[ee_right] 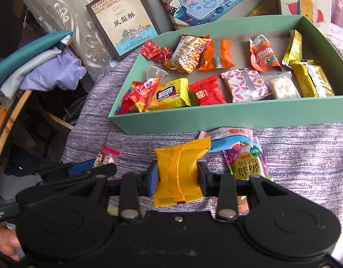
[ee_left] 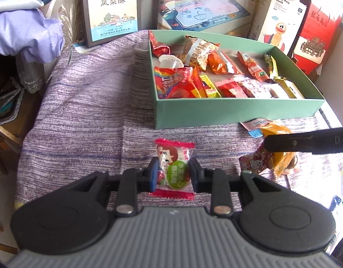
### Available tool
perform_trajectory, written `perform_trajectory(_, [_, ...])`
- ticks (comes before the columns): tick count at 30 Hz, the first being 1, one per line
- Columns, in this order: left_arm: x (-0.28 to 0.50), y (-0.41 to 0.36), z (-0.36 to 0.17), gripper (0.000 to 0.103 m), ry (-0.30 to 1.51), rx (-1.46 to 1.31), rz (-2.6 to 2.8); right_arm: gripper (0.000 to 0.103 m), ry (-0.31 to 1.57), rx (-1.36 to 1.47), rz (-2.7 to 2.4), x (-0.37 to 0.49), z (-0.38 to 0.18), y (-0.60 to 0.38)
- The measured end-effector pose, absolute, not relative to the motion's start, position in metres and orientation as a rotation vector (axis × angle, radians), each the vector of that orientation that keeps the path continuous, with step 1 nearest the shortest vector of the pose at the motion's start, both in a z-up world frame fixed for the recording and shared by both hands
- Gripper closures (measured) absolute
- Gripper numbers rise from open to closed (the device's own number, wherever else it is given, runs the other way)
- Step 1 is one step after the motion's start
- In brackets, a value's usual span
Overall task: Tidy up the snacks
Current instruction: 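Carry the pink candy and yellow pouch into the tray and open both grippers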
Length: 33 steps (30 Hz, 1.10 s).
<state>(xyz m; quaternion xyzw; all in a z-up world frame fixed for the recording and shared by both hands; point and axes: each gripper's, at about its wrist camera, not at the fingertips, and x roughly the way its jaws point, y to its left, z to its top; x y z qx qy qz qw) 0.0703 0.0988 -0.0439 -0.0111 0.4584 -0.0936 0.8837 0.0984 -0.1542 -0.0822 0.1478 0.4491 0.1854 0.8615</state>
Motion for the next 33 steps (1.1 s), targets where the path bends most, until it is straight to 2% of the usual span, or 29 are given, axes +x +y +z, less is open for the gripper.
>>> perform_trajectory(9, [0.065,0.077,-0.036,0.075,0.949,0.003,-0.238,0.068,0.93,0.321,0.339,0.089,-0.081,-0.173])
perform_trajectory(14, [0.077,0.073,-0.024,0.075,0.921,0.01,-0.249,0.068,0.882,0.335,0.352,0.099,-0.063,-0.177])
perform_trajectory(23, [0.155,0.073,0.006,0.075,0.85,0.014,-0.228,0.068,0.806,0.32,0.358,0.166,-0.024,-0.163])
perform_trajectory(33, [0.231,0.065,0.0,0.075,0.854,0.017,-0.21,0.068,0.825,0.3,0.341,0.239,-0.029,-0.145])
